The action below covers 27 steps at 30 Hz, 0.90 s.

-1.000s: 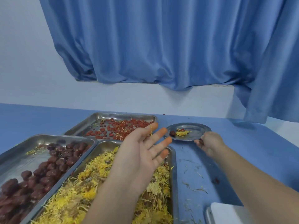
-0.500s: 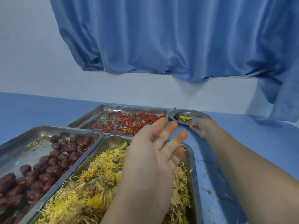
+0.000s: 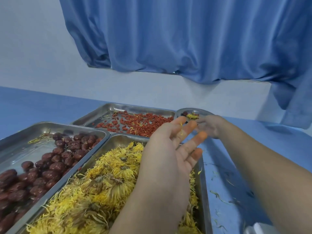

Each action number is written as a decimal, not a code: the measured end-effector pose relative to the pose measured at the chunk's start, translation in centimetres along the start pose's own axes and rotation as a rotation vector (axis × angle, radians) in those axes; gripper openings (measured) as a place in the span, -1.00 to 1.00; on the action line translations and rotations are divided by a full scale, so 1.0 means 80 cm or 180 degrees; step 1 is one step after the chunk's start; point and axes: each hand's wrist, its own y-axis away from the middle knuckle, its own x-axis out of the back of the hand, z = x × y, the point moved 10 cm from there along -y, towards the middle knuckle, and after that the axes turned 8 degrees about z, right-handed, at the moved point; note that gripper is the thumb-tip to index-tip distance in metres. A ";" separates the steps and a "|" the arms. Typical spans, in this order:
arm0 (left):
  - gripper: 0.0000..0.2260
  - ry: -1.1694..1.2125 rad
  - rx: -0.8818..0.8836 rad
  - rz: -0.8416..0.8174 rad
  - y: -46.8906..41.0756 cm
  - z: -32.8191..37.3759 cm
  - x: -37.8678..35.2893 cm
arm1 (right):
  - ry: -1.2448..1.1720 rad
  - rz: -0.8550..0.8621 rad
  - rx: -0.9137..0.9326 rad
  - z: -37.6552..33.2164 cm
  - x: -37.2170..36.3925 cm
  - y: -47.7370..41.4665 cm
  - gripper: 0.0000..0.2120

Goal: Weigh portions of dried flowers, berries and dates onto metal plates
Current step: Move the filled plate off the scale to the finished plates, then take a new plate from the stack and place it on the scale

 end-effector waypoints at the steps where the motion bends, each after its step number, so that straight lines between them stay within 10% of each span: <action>1: -0.82 -0.0040 -0.0015 -0.0056 0.002 0.001 -0.002 | 0.0064 -0.0003 0.0043 -0.003 0.007 0.012 -0.59; 17: -0.89 -0.0914 -0.0156 -0.0737 0.099 -0.068 -0.057 | 0.0378 -0.0420 0.0892 -0.063 0.227 0.400 -0.92; 23: -0.86 -0.0697 0.0237 -0.0614 0.132 -0.135 -0.040 | 0.3212 0.0897 0.2356 -0.079 0.347 0.491 -0.74; 27: -0.87 -0.0759 0.0261 -0.0609 0.141 -0.154 -0.027 | 0.4501 0.0890 0.1780 -0.034 0.408 0.491 -0.60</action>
